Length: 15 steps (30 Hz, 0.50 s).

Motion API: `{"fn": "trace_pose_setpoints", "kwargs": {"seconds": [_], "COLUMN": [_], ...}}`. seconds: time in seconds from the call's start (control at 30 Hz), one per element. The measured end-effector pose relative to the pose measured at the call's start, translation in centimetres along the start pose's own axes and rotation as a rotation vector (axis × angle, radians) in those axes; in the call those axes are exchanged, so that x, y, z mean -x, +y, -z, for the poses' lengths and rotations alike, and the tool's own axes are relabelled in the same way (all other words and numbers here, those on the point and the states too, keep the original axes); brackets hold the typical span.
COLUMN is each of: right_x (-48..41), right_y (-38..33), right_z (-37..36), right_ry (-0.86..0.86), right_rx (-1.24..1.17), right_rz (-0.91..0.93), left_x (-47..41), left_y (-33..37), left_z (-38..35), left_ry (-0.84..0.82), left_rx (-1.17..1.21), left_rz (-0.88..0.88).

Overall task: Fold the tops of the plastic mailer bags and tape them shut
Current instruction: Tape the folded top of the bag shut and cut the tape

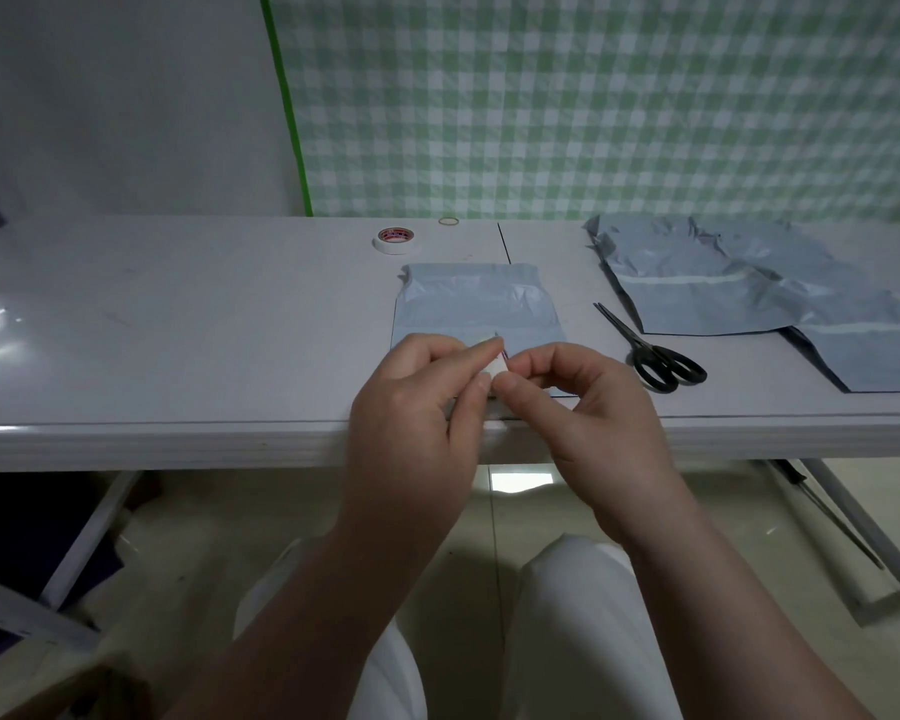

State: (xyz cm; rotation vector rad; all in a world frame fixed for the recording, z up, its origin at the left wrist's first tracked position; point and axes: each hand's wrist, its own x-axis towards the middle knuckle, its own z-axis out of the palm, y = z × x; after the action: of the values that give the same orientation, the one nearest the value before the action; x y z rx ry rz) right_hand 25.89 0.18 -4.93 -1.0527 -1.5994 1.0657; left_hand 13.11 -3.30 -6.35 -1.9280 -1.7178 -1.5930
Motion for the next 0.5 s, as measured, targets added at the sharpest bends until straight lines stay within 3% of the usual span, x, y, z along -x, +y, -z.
{"fn": "trace_pose_setpoints", "kwargs": {"seconds": [0.23,0.5], "right_x": [-0.1,-0.3], "right_y": [0.4,0.7], "right_z": [-0.5,-0.1], "right_ry": [0.082,0.055], "right_rx": [0.269,0.533], "right_rz": [0.132,0.366], "left_x": [-0.4,-1.1], "left_y": [-0.6,-1.3], "left_z": [-0.1,0.3], "left_ry": [0.041,-0.094], "left_rx": [-0.132,-0.238], "left_rz": [-0.059,-0.149]}}
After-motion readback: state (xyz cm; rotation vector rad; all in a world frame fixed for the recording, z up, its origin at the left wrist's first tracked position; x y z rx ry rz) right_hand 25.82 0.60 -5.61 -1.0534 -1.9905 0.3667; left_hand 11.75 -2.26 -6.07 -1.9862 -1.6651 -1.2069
